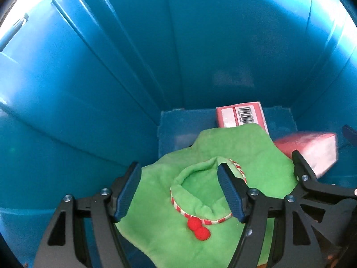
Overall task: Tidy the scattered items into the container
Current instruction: 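Open both grippers to drop the green plush and tissue pack into the crate, then withdraw both grippers from the crate back toward the pile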
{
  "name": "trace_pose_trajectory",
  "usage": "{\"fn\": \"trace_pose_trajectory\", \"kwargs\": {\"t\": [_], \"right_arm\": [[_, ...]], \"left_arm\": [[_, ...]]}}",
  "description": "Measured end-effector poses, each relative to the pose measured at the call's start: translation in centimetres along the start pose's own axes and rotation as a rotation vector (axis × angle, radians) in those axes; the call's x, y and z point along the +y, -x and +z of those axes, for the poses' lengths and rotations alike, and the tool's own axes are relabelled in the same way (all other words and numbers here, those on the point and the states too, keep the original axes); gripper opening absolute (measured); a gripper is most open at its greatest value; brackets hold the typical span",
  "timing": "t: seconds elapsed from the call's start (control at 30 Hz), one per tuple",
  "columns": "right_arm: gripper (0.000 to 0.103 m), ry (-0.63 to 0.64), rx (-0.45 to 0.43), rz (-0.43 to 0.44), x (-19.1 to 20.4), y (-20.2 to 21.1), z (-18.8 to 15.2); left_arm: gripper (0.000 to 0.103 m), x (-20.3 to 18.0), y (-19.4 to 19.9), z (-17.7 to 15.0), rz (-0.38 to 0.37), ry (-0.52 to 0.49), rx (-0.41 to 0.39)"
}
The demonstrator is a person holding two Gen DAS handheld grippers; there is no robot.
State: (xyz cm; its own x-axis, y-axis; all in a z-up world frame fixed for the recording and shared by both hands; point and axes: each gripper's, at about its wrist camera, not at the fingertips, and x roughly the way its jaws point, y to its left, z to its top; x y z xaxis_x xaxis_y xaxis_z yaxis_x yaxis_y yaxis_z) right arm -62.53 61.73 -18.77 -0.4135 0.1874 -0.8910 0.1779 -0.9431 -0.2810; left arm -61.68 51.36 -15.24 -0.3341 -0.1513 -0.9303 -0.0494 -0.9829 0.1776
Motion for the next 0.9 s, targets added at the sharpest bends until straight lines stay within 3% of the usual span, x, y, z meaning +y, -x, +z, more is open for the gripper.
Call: {"fn": "trace_pose_trajectory", "kwargs": {"t": [0.37,0.6,0.73,0.9], "right_arm": [[0.103,0.017,0.008,-0.036,-2.0,2.9,2.2],[0.103,0.0,-0.058,-0.07,-2.3,10.7,2.1],[0.102,0.0,-0.094,-0.095,-2.5,15.7,1.0],[0.102,-0.022,-0.151,-0.114,-2.8,22.3,-1.2]], "left_arm": [[0.07,0.8,2.1,-0.6,-0.028,0.035,0.002],[0.07,2.7,8.1,-1.5,-0.059,0.05,-0.014],[0.07,3.8,13.0,-3.1,-0.083,-0.013,-0.059],[0.07,6.2,18.7,-6.1,-0.165,-0.036,-0.098]]}}
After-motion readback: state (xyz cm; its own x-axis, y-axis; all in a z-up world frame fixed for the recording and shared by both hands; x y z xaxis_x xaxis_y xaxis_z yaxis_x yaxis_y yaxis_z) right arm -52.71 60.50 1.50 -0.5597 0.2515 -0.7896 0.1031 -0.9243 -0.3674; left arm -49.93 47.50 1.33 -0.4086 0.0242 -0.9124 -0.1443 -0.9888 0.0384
